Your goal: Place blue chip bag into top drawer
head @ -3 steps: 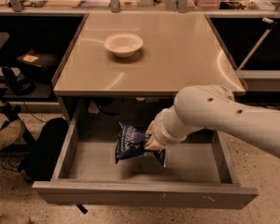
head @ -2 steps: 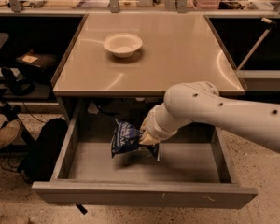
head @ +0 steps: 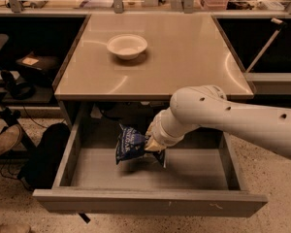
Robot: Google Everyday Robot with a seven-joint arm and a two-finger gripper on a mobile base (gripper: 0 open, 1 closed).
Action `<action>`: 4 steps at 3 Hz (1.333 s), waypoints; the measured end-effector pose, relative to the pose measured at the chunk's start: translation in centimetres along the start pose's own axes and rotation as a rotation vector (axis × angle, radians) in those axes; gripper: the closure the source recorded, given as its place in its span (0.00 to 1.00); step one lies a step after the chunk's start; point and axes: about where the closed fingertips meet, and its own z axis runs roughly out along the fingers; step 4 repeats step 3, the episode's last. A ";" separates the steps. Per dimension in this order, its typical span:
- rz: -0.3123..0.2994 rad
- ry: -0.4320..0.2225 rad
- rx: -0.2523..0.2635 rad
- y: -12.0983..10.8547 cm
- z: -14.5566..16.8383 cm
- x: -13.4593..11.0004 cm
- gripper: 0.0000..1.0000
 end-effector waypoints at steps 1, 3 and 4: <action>0.000 0.000 0.000 0.0 0.0 0.0 0.35; 0.000 0.000 0.000 0.0 0.0 0.0 0.00; 0.000 0.000 0.000 0.0 0.0 0.0 0.00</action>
Offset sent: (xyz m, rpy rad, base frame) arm 0.0000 0.0000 0.0000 0.0000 0.0000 0.0000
